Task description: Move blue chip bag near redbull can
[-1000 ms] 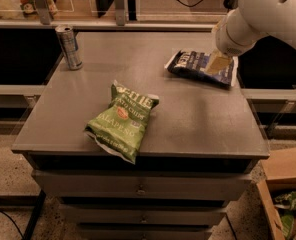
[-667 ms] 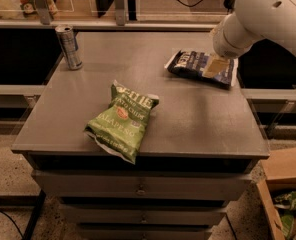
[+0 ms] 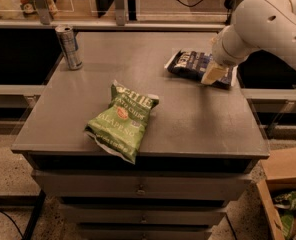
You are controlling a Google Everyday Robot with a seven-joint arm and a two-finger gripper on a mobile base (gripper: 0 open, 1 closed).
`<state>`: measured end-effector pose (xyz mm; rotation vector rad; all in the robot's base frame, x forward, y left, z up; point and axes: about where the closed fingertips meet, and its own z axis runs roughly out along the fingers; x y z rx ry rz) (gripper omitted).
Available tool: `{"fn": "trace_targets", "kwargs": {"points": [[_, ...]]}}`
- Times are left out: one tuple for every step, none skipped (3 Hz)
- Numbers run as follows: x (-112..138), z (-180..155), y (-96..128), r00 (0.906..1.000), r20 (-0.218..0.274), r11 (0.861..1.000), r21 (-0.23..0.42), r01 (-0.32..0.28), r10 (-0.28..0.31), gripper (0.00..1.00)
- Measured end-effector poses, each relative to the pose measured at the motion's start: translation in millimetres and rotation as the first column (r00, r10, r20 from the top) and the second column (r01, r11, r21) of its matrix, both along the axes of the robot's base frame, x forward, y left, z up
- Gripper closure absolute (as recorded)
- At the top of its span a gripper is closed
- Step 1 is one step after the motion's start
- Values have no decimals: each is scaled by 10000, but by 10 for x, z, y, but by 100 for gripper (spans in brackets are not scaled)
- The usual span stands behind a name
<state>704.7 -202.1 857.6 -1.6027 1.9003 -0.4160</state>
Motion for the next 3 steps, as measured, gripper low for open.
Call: {"fn": "trace_targets", "kwargs": {"points": [[28, -74, -10, 10000, -78, 10000, -23, 13, -13, 40], [41, -143, -32, 9998, -173, 10000, -38, 87, -88, 51], [40, -183, -49, 9996, -224, 9999, -32, 157, -157, 69]]}}
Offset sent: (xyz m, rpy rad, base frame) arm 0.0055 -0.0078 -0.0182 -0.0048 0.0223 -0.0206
